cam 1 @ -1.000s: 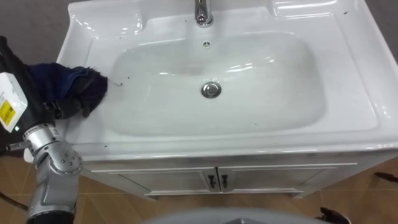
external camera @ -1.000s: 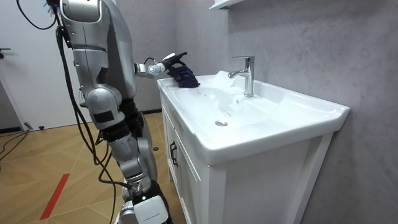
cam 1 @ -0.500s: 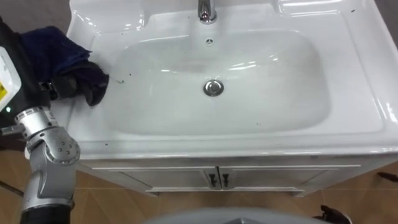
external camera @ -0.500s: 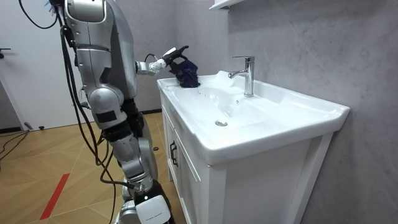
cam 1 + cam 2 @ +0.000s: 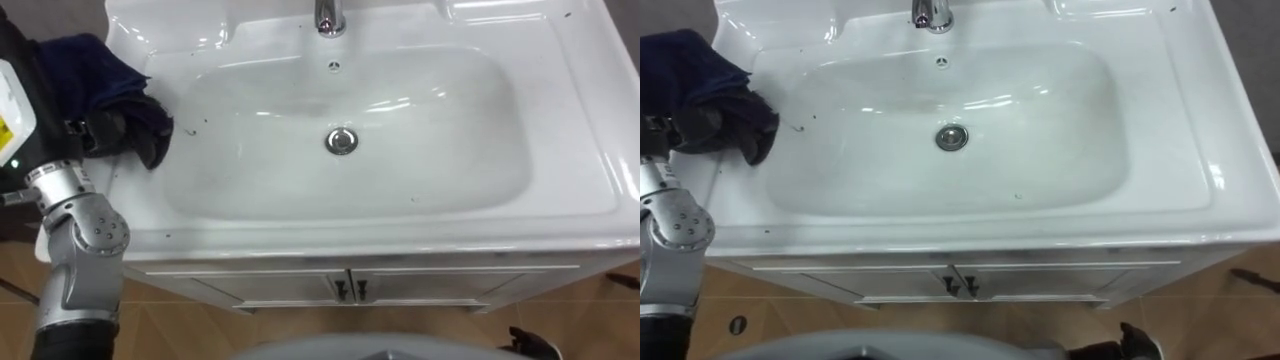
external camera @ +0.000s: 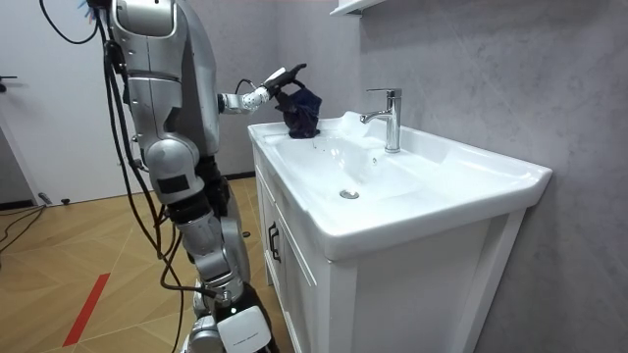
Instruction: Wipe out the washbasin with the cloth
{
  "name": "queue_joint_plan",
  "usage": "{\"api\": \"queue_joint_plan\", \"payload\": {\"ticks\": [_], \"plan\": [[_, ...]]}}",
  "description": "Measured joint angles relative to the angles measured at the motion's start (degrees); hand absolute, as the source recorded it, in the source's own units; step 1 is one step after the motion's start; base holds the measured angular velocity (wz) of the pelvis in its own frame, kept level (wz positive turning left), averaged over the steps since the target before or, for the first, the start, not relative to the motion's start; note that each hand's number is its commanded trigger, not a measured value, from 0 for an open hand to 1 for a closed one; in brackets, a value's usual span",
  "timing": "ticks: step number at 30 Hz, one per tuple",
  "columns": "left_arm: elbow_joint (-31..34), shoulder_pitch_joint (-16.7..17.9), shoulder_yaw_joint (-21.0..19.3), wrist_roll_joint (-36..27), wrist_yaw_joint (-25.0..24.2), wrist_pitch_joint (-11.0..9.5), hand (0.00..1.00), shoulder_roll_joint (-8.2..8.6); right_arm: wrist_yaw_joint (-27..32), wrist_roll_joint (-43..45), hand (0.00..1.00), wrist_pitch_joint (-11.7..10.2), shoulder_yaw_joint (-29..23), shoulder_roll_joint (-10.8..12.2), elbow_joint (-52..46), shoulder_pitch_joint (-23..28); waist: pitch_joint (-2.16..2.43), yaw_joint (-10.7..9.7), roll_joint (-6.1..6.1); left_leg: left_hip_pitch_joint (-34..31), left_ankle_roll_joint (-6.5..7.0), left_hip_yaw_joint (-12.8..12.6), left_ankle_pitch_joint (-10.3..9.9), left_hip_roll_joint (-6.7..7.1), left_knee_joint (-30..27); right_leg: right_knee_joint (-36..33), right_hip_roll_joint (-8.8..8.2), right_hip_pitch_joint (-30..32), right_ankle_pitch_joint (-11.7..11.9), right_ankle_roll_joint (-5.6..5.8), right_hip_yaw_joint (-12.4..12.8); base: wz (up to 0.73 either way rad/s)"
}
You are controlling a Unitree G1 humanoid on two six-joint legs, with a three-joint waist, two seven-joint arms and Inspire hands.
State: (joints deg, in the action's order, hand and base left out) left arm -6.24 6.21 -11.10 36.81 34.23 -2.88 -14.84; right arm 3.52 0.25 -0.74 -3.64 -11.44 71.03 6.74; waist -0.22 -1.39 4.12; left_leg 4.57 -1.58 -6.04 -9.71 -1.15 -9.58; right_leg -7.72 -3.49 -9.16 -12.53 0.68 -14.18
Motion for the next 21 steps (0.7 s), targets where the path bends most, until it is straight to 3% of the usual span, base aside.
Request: {"api": "queue_joint_plan", "payload": {"ticks": [10, 11, 12, 13, 15, 18, 19, 20, 21], "plan": [[-6.34, 0.16, 0.67, 0.42, -1.76, 1.21, 0.0, 0.04, 0.93, -0.06, 0.0, 0.23, 0.01, -0.21, 0.47, 0.11, 0.16, -0.02, 0.61, 0.2, 0.0, -0.02, 0.0, 0.0, 0.03, -0.27, -0.02, -0.08, 0.0, 0.0, -0.02, 0.0], [-7.29, 0.18, 1.14, 0.4, -2.4, 1.46, 0.02, 0.04, 1.19, -0.11, 0.0, 0.41, 0.08, -0.2, 0.59, 0.1, 0.17, 0.05, 0.69, 0.22, 0.0, -0.02, 0.0, 0.0, 0.05, -0.32, -0.03, -0.11, 0.0, 0.0, -0.06, 0.0], [-8.36, 0.21, 1.43, 0.4, -2.91, 1.58, 0.21, 0.05, 1.39, -0.09, 0.0, 0.46, 0.12, -0.2, 0.59, 0.09, 0.18, 0.06, 0.75, 0.24, 0.0, -0.02, 0.0, 0.0, 0.05, -0.37, -0.03, -0.13, 0.0, 0.0, -0.1, 0.0], [-9.13, 0.23, 1.44, 0.38, -3.67, 1.65, 0.24, 0.05, 1.44, -0.07, 0.0, 0.46, 0.12, -0.2, 0.57, 0.09, 0.18, 0.05, 0.76, 0.25, 0.0, -0.01, 0.0, 0.0, 0.05, -0.39, -0.03, -0.15, 0.0, 0.0, -0.12, 0.0], [-9.39, 0.29, 1.44, 0.39, -4.18, 1.7, 0.15, 0.05, 1.47, -0.08, 0.0, 0.47, 0.12, -0.21, 0.56, 0.09, 0.16, 0.07, 0.72, 0.24, 0.0, -0.01, 0.0, 0.0, 0.05, -0.37, -0.04, -0.14, 0.0, 0.0, -0.14, 0.0], [-9.37, 0.29, 1.46, 0.39, -5.16, 1.75, 0.29, 0.05, 1.58, -0.39, 0.0, 0.49, 0.16, -0.18, 0.44, 0.06, 0.05, 0.08, 0.54, 0.23, 0.0, -0.01, 0.0, 0.02, 0.05, -0.35, -0.06, -0.15, 0.0, 0.02, -0.14, 0.0], [-9.37, 0.29, 1.5, 0.39, -5.25, 1.87, 0.23, 0.05, 1.61, -0.5, 0.0, 0.58, 0.17, -0.16, 0.36, 0.07, 0.03, 0.07, 0.5, 0.23, 0.0, -0.01, 0.0, 0.02, 0.05, -0.34, -0.06, -0.15, 0.01, 0.02, -0.14, 0.0], [-9.37, 0.29, 1.54, 0.39, -5.27, 2.03, 0.08, 0.05, 1.64, -0.52, 0.0, 0.65, 0.17, -0.16, 0.34, 0.07, 0.02, 0.07, 0.49, 0.22, 0.0, -0.01, 0.0, 0.02, 0.05, -0.34, -0.06, -0.15, 0.01, 0.02, -0.14, 0.0], [-9.37, 0.29, 1.58, 0.4, -5.31, 2.25, 0.0, 0.05, 1.72, -0.52, 0.0, 0.79, 0.19, -0.17, 0.31, 0.06, 0.02, 0.07, 0.45, 0.22, 0.0, -0.01, 0.0, 0.02, 0.05, -0.35, -0.05, -0.13, 0.01, 0.02, -0.13, 0.0]]}}
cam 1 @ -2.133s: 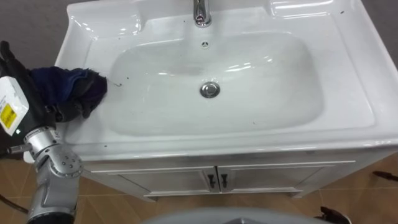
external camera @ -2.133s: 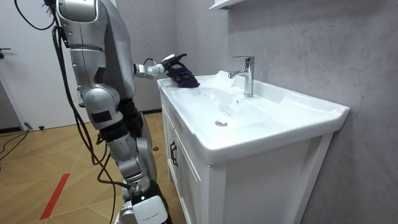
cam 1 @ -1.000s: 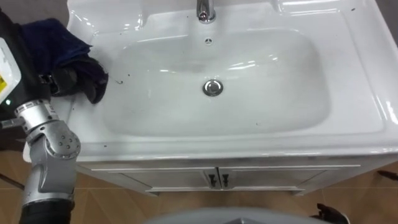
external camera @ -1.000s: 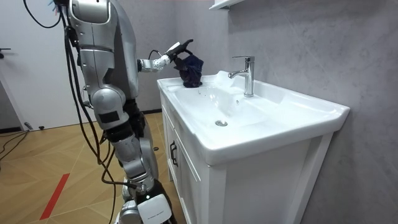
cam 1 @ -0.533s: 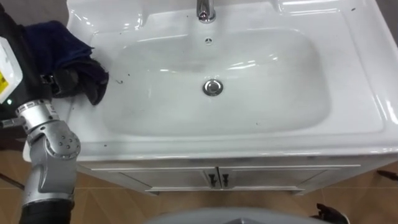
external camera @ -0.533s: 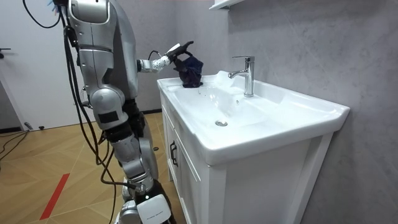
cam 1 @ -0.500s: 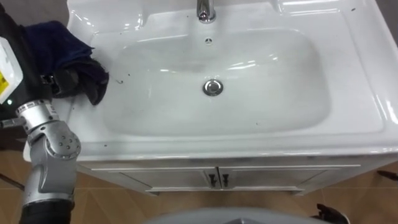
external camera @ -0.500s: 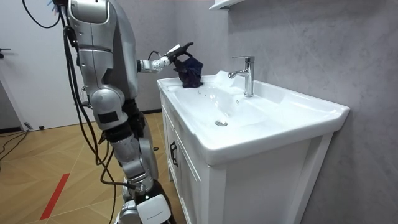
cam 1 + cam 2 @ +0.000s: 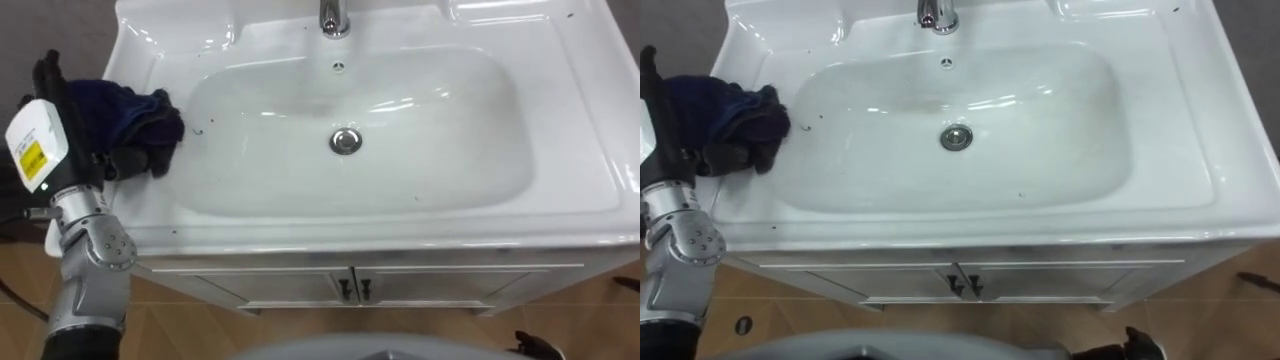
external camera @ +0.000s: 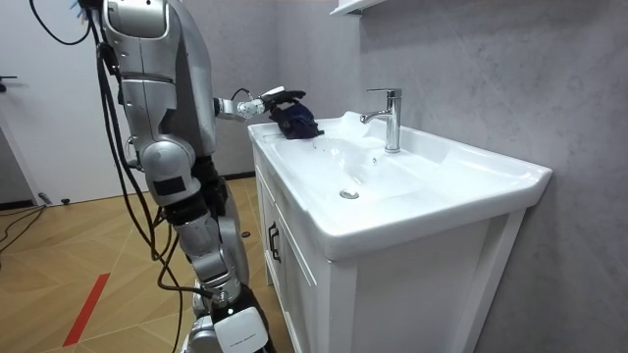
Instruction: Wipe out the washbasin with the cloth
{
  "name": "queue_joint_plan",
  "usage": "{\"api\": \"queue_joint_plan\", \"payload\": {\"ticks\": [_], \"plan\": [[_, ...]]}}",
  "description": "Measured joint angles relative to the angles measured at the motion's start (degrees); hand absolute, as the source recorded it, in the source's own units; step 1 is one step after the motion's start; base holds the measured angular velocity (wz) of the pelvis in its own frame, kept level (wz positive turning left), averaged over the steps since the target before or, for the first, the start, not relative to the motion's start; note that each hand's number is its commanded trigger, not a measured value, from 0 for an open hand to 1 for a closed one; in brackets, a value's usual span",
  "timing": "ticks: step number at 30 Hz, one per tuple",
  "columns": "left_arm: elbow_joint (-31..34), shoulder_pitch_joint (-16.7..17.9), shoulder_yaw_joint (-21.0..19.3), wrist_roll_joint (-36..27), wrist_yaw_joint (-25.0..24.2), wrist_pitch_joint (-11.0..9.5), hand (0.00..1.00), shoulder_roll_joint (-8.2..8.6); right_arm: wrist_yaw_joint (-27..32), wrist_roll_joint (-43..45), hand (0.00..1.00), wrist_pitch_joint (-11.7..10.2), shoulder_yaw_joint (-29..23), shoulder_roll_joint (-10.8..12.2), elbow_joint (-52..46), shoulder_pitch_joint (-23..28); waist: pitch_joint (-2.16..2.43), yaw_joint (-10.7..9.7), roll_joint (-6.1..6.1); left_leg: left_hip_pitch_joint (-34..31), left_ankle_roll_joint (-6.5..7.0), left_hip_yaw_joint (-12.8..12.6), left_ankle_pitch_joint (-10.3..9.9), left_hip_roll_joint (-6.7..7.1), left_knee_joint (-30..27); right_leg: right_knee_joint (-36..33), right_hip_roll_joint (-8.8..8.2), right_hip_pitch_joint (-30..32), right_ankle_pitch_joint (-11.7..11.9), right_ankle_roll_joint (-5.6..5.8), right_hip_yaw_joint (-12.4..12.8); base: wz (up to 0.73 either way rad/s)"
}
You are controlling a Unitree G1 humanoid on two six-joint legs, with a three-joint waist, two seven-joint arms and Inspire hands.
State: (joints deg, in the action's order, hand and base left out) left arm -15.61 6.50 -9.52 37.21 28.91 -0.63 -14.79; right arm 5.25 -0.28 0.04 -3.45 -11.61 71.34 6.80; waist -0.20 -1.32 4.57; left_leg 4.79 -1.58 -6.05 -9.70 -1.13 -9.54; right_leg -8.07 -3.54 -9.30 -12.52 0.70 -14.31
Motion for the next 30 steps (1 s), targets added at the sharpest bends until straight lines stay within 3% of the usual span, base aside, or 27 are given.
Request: {"api": "queue_joint_plan", "payload": {"ticks": [14, 23, 26, 30], "plan": [[0.1, -0.01, 0.64, 1.78, -2.51, 1.89, 0.0, 0.0, 0.29, 0.2, 0.0, 0.06, 0.59, -0.12, -0.19, 0.01, 0.42, 0.08, 0.13, -0.01, 0.0, 0.0, 0.0, 0.0, -0.01, -0.19, 0.0, 0.09, 0.0, 0.0, 0.01, 0.0], [5.86, -0.01, 0.63, 14.24, -7.95, 3.69, 0.0, -0.6, -0.82, 0.8, 0.0, 0.11, 0.54, -0.65, -0.27, 0.25, 0.35, 0.2, 0.15, -0.1, 0.01, 0.02, 0.0, 0.01, -0.17, -0.47, -0.11, 0.3, -0.05, 0.08, 0.03, 0.0], [9.69, 0.06, 1.55, 18.93, -11.15, 4.78, 0.0, -2.58, -1.56, 1.79, 0.0, 0.11, 0.51, -1.23, -0.63, 0.37, 0.29, 0.01, 0.63, -0.3, 0.03, 0.02, 0.0, 0.02, -0.23, 0.07, -0.08, 0.27, 0.0, 0.18, 0.08, 0.0], [13.68, 0.05, 6.26, 24.45, -17.87, 5.21, 0.0, -8.7, -2.4, 4.79, 0.0, -0.01, 1.36, -2.29, -0.14, -0.76, 0.12, -0.1, 1.84, -0.39, 0.03, 0.02, 0.0, 0.13, -0.37, -0.41, -0.22, 0.29, 0.03, 0.21, 0.01, 0.0]]}}
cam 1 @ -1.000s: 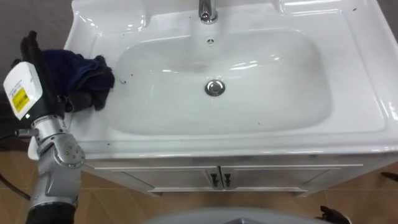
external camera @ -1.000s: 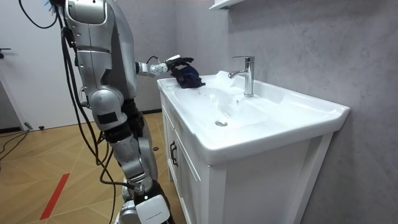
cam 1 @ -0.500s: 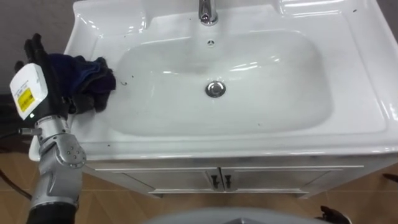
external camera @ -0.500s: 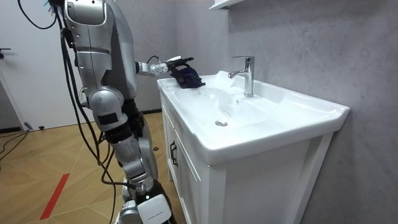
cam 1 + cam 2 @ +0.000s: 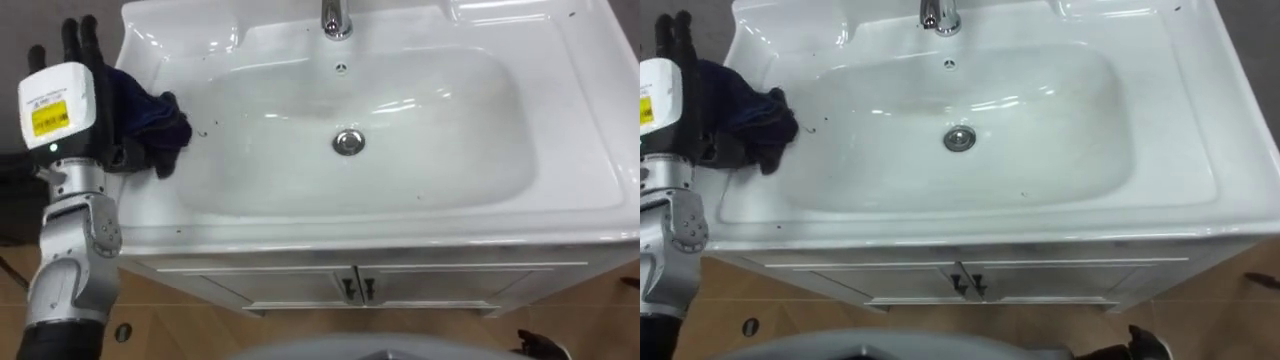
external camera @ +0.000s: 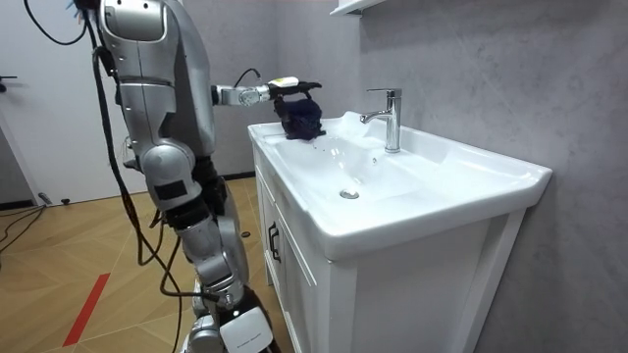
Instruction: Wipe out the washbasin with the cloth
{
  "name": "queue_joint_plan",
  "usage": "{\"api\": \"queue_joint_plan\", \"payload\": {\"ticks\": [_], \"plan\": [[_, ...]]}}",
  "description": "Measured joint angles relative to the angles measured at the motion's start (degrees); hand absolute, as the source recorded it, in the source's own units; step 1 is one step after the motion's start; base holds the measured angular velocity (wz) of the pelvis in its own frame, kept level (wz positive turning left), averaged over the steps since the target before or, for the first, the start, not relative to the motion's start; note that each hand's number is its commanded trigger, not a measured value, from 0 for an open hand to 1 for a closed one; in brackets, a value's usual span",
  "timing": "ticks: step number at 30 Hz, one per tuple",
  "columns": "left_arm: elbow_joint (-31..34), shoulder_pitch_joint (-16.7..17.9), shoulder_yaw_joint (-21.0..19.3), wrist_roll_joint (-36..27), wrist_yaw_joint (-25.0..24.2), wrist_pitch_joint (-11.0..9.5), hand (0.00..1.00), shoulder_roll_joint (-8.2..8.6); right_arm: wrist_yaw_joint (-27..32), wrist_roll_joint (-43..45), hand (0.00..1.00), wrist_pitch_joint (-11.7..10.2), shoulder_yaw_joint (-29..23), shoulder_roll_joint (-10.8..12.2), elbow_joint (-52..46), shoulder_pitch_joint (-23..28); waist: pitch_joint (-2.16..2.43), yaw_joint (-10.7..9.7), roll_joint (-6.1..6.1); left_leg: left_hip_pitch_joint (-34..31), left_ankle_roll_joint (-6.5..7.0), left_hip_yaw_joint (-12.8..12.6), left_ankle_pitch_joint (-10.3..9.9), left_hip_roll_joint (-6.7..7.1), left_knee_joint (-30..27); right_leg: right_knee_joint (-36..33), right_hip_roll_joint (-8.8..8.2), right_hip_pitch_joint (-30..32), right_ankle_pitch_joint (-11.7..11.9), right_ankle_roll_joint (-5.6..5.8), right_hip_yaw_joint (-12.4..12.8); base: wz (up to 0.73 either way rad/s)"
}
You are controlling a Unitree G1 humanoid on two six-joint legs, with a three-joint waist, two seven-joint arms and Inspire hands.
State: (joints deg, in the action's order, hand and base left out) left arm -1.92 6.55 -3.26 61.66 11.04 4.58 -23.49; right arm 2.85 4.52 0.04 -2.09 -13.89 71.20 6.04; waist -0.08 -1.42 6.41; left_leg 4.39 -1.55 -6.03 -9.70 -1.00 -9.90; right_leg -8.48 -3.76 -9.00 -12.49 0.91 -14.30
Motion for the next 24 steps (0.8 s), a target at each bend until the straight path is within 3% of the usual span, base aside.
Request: {"api": "queue_joint_plan", "payload": {"ticks": [1, 3, 7, 9, 13, 20, 23, 24], "plan": [[0.91, -0.03, 0.31, 0.4, -1.08, 0.01, 0.0, -0.74, -0.04, 0.54, 0.0, -0.07, 0.18, -0.13, -0.02, -0.26, -0.15, -0.05, 0.25, -0.08, 0.0, 0.0, 0.0, 0.0, -0.1, 0.0, -0.01, 0.03, 0.0, 0.0, 0.0, 0.0], [4.26, -0.5, 1.74, 1.0, -5.43, 0.09, 0.0, -4.42, -0.6, 2.62, 0.0, -0.62, 0.83, -1.22, 0.14, -0.96, -0.5, -0.43, 0.84, -1.15, 0.0, 0.0, 0.0, 0.08, -1.08, -0.1, -0.17, 0.66, 0.0, 0.0, -0.02, 0.0], [9.81, -1.0, 1.8, 0.96, -13.49, 0.29, 0.0, -9.66, -0.49, 2.89, 0.0, -0.72, 0.88, -3.08, 0.09, -1.41, -0.26, -0.07, 2.34, -2.44, 0.0, 0.06, -0.01, 0.08, -1.71, -0.17, -0.23, 1.68, 0.0, 0.0, -0.05, 0.0], [10.92, -1.79, 1.8, 0.84, -15.83, 0.33, 0.0, -10.91, -0.46, 2.97, 0.0, -0.75, 0.86, -3.65, 0.09, -1.64, -0.4, 0.02, 2.67, -2.56, 0.0, 0.09, -0.01, 0.07, -1.7, -0.18, -0.25, 1.79, 0.01, -0.01, -0.08, 0.0], [13.26, -2.21, 1.75, 0.97, -19.57, 0.34, 0.0, -11.12, -0.27, 3.28, 0.0, -1.42, 0.77, -3.58, 0.13, -1.86, -0.26, 0.05, 3.06, -2.57, 0.0, 0.09, 0.0, 0.08, -1.44, -0.19, -0.26, 1.71, 0.01, -0.01, -0.2, 0.0], [15.29, -2.21, 1.14, 1.12, -27.32, 0.36, 0.0, -11.12, -0.29, 3.32, 0.0, -1.42, 0.7, -3.55, 0.15, -1.66, -0.78, 0.37, 2.21, -2.73, 0.01, 0.09, -0.01, 0.13, -1.44, -0.15, -0.28, 2.13, -0.01, 0.0, -0.02, 0.0], [15.46, -2.21, 1.11, 1.48, -28.98, 0.36, 0.0, -11.12, -0.3, 3.32, 0.0, -1.41, 0.7, -3.51, 0.22, -1.59, -0.59, 0.4, 1.96, -2.75, 0.01, 0.09, -0.01, 0.15, -1.49, -0.15, -0.3, 2.16, -0.01, 0.0, 0.02, 0.0], [15.45, -2.21, 1.1, 1.59, -29.51, 0.36, 0.0, -11.12, -0.3, 3.32, 0.0, -1.42, 0.7, -3.5, 0.42, -1.62, -0.22, 0.4, 2.15, -2.7, 0.01, 0.11, -0.01, 0.16, -1.51, -0.15, -0.3, 2.08, -0.01, 0.01, 0.0, 0.0]]}}
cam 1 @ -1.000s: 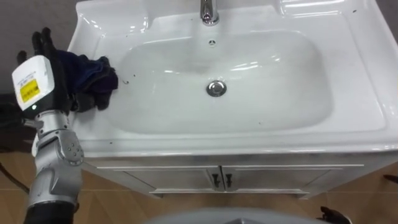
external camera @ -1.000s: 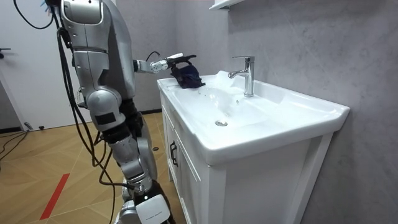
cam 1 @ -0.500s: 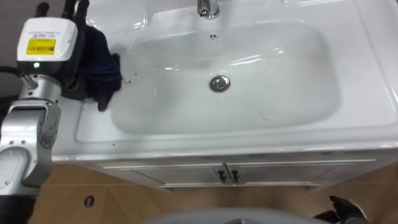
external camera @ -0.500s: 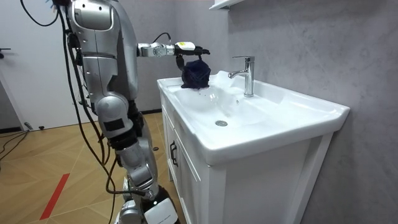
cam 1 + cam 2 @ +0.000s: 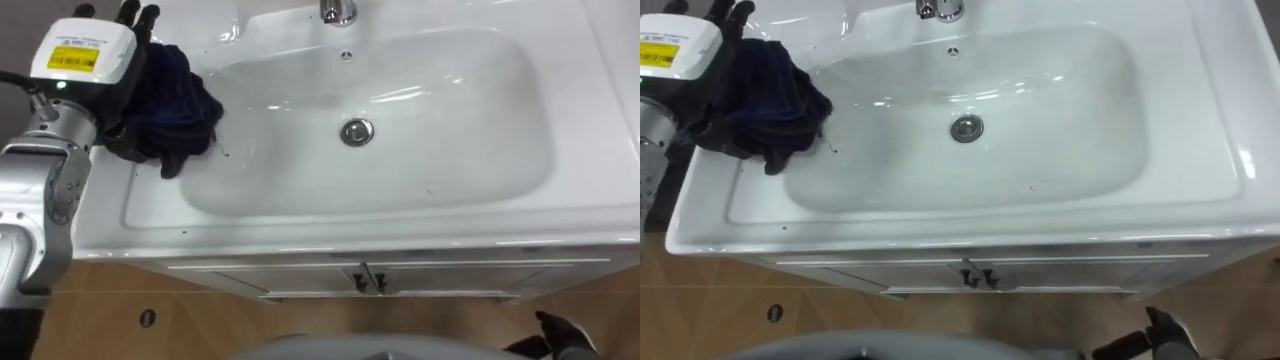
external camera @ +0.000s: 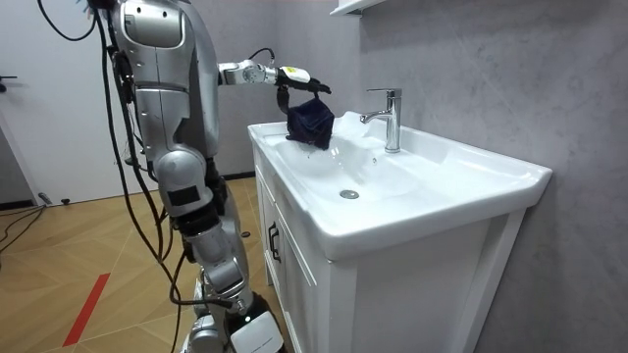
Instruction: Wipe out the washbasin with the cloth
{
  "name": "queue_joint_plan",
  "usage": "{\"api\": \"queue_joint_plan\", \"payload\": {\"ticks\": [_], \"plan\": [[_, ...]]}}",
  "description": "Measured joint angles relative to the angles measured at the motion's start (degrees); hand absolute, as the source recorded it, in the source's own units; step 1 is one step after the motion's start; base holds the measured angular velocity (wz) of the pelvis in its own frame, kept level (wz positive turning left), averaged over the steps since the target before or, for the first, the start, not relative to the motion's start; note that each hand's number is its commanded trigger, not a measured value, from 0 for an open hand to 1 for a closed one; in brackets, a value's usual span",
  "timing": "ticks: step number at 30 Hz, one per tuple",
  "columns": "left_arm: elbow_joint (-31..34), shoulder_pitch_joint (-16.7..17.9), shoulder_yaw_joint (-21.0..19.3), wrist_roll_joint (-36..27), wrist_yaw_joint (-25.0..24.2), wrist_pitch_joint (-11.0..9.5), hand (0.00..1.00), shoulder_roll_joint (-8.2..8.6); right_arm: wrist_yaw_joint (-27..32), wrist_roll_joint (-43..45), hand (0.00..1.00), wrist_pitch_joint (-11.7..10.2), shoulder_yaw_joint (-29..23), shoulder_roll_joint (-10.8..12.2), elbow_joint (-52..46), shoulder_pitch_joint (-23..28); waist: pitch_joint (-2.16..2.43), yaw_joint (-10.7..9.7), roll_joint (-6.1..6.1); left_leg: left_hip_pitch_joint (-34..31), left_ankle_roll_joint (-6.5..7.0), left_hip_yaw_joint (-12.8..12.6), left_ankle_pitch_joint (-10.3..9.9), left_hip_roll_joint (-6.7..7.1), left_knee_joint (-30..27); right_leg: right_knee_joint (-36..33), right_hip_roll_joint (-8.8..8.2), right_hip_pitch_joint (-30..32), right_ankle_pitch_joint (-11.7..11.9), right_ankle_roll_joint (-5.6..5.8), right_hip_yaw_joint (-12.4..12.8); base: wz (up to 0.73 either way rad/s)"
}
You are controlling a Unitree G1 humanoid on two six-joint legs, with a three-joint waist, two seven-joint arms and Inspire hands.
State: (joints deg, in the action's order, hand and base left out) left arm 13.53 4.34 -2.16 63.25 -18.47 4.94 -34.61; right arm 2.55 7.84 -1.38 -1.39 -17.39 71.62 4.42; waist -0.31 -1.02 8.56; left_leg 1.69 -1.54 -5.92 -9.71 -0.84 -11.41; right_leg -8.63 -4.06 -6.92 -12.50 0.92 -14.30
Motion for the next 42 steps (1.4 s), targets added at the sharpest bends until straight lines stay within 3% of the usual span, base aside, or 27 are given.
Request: {"api": "queue_joint_plan", "payload": {"ticks": [2, 7, 11, 17, 22, 32, 36, 42], "plan": [[-0.01, 0.0, -0.05, 0.01, -0.21, -0.01, 0.0, 0.0, 0.01, -0.09, 0.0, 0.0, 0.01, -0.01, 0.14, 0.12, 0.14, 0.25, -0.16, 0.13, 0.0, 0.0, 0.0, -0.01, -0.02, -0.05, 0.01, -0.1, 0.0, 0.0, 0.0, 0.0], [-0.48, 0.0, -2.23, 0.02, 0.87, -0.06, 0.0, 0.0, 1.13, -0.2, 0.0, 0.0, 0.08, 0.2, 0.17, 0.16, -0.02, 0.81, -0.42, 0.49, 0.0, 0.09, 0.0, -0.08, -0.12, -0.16, 0.06, -0.62, 0.02, -0.02, -0.11, 0.0], [-2.51, 0.1, -4.62, -0.23, 5.59, -0.06, 0.0, 0.43, 2.99, -1.3, 0.0, 0.08, 0.01, 0.8, -0.55, 1.47, -0.17, 1.55, -0.7, 0.63, 0.0, 0.15, 0.0, -0.11, -0.23, -0.21, 0.1, -0.86, 0.0, -0.04, -0.24, 0.0], [-7.45, 0.09, -11.85, -0.89, 19.55, 0.3, 0.0, 4.13, 5.7, -1.44, 0.0, 1.18, 0.05, 1.42, -0.57, 3.86, -0.03, 2.91, -1.56, 0.99, 0.0, -0.09, 0.0, -0.12, 0.03, -0.08, 0.13, -1.01, -0.04, -0.01, -0.01, -0.01], [-8.96, 0.16, -16.02, -6.46, 30.81, 0.95, 0.0, 7.81, 6.13, -0.99, 0.0, 2.43, -0.16, 2.07, -1.46, 4.77, 0.33, 2.93, -2.17, 1.21, 0.0, -0.08, 0.0, -0.1, 0.08, -0.1, 0.13, -1.18, -0.03, -0.01, -0.05, 0.0], [-9.09, 0.19, -16.89, -12.64, 39.95, 2.04, 0.0, 9.75, 6.19, -0.83, 0.0, 3.97, -1.14, 2.58, -4.22, 6.09, 0.67, 2.85, -2.01, 1.4, 0.0, -0.05, 0.0, -0.08, 0.05, -0.04, 0.12, -1.56, -0.03, -0.01, -0.22, 0.0], [-9.09, 0.21, -17.07, -18.33, 43.66, 1.88, 0.0, 11.04, 7.43, -0.88, 0.0, 4.02, -1.07, 3.05, -4.28, 6.77, 0.5, 2.91, -1.96, 1.98, 0.0, -0.08, -0.01, -0.05, 0.05, 0.03, 0.11, -2.17, -0.06, 0.01, -0.17, 0.0], [-9.1, 0.84, -20.76, -33.97, 52.33, -1.1, 0.0, 11.38, 7.98, -0.99, 0.0, 4.94, -1.01, 2.97, -5.26, 7.41, 0.5, 3.63, -1.62, 2.03, 0.0, -0.05, -0.01, 0.0, 0.11, -0.06, 0.08, -2.06, -0.2, 0.03, 0.05, -0.01]]}}
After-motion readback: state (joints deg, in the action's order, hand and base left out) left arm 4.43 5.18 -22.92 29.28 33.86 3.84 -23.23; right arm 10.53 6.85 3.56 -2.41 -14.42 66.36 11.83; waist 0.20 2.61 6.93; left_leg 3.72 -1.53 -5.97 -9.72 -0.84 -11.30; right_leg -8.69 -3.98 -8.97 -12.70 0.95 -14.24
